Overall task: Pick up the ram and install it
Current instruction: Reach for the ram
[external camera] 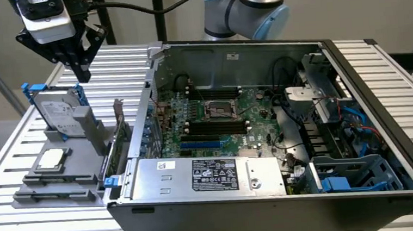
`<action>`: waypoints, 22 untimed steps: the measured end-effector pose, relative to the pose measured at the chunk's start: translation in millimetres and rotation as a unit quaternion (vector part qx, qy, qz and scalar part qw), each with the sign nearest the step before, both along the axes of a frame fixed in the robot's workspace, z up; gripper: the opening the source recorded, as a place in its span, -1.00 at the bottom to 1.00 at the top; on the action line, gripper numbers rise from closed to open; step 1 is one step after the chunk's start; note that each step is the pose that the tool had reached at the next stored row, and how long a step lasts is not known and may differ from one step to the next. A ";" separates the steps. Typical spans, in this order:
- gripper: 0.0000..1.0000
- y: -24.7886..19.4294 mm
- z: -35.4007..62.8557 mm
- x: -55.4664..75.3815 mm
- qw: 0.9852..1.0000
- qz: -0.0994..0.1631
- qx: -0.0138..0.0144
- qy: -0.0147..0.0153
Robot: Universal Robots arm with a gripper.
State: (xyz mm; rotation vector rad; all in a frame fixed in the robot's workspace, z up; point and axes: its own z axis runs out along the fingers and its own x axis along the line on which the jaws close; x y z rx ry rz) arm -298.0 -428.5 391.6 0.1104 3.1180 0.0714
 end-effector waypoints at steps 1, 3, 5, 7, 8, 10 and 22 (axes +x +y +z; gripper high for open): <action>-0.79 -0.6 -0.2 -4.5 1.000 0.000 0.000 0.000; -0.79 -1.9 -0.6 -13.6 1.000 0.000 0.000 0.000; -0.79 -3.1 -1.1 -22.6 1.000 0.000 0.000 0.000; -0.79 -4.2 -1.7 -31.6 1.000 0.000 0.000 0.000; -0.79 -4.7 -2.0 -36.5 1.000 0.000 0.000 0.000; -0.79 -5.7 -2.9 -45.5 1.000 0.000 0.000 0.000; -0.79 -23.2 -11.1 -82.4 1.000 0.000 0.000 0.005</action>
